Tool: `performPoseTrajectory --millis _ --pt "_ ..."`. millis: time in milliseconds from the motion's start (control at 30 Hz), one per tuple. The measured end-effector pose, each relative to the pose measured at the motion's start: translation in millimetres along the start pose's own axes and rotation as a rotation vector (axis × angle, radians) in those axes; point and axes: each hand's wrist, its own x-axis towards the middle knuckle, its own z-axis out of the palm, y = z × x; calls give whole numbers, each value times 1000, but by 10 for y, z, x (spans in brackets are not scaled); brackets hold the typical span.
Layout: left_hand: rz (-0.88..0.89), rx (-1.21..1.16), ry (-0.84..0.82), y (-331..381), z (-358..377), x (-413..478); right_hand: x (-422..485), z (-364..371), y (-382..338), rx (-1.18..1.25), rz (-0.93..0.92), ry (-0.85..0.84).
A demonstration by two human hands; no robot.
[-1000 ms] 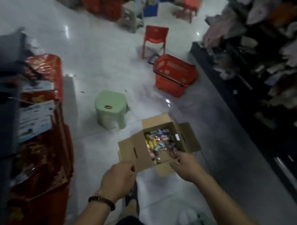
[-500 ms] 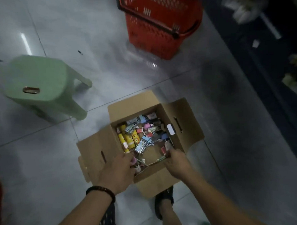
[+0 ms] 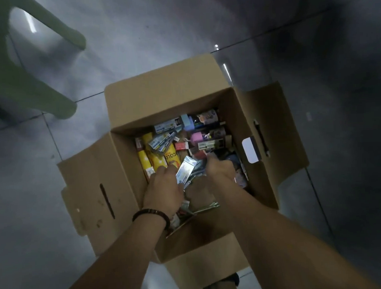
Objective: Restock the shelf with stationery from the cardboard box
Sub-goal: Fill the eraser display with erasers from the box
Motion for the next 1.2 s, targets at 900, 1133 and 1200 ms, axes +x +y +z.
performPoseTrajectory --millis 900,1133,1200 --pt "-392 -985 126 -23 -92 -55 -369 28 -254 511 -13 -138" --pt "-158 -921 169 435 -1421 -1469 -2184 -885 -247 220 -442 -426" --pt "-106 -901 147 567 -1860 -2007 -2788 -1169 -276 116 -515 -432"
